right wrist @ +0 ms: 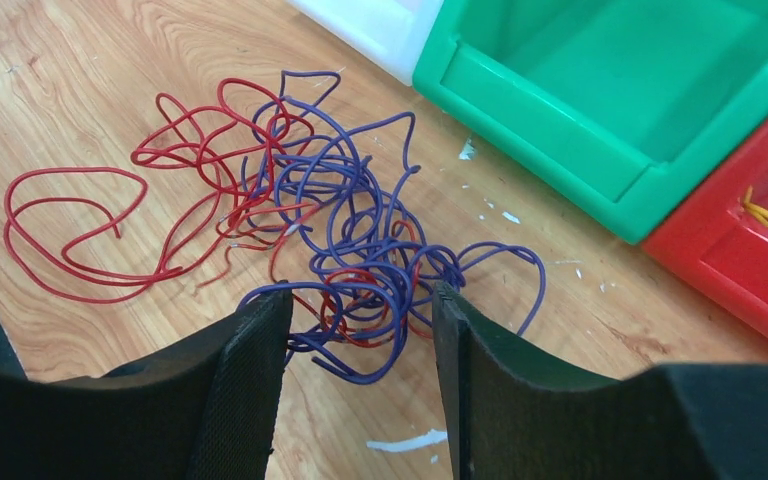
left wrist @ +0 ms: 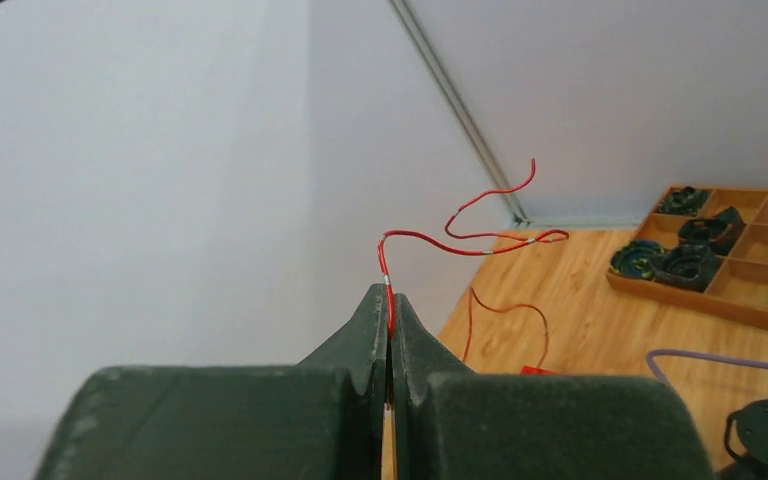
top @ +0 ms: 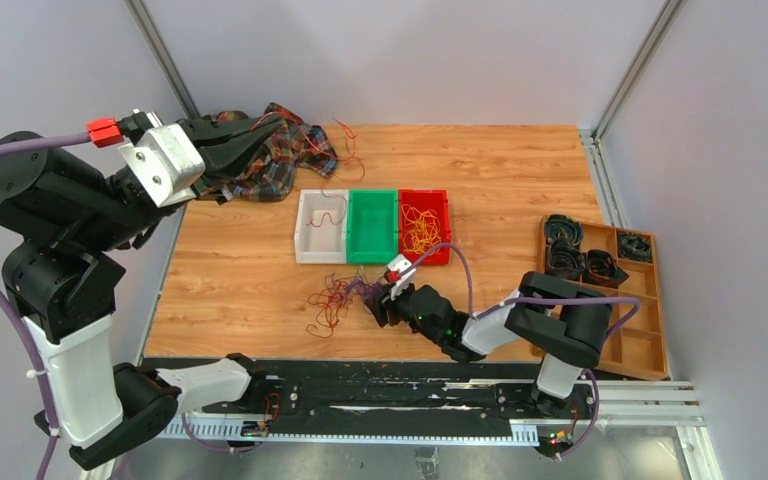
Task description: Untangle the cables
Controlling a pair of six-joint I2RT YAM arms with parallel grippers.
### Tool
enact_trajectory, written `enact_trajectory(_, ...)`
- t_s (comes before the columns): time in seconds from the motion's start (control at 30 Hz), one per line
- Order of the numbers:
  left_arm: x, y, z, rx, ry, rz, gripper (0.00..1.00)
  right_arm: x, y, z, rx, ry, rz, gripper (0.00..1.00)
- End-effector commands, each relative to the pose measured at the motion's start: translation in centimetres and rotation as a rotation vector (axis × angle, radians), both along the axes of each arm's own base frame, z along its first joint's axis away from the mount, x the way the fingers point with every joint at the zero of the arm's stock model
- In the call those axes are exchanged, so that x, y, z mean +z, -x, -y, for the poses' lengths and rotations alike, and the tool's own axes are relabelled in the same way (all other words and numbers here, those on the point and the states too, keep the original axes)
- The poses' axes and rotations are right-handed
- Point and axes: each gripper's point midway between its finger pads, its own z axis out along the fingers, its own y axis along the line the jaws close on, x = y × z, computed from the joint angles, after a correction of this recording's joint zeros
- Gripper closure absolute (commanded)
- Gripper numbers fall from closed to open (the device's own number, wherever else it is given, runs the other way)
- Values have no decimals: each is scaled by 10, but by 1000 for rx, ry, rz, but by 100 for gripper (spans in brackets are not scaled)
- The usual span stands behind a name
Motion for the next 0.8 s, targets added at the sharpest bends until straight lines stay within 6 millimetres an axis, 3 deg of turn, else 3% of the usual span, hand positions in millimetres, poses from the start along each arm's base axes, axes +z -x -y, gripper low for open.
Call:
enact_trajectory(0.0,-1,-18,-5,83,5,25,99,24,4,4,-24,-83,20,46)
enact_trajectory(0.27,-77,-60,-2,194,-133,-81,100,51,23,38,-40,-119,23,46)
enact_trajectory(0.53,-157,-120,-9,385,-310,-170,100,76,37,85,-86,-88,-9,43)
enact_trajectory(0.67,-184,-135,-9,419,-367,-222,99,95,43,110,-116,-95,-20,40)
enact_trajectory(0.77,-198,-140,-6,422,-373,-279,99,96,46,124,-144,-81,-33,35)
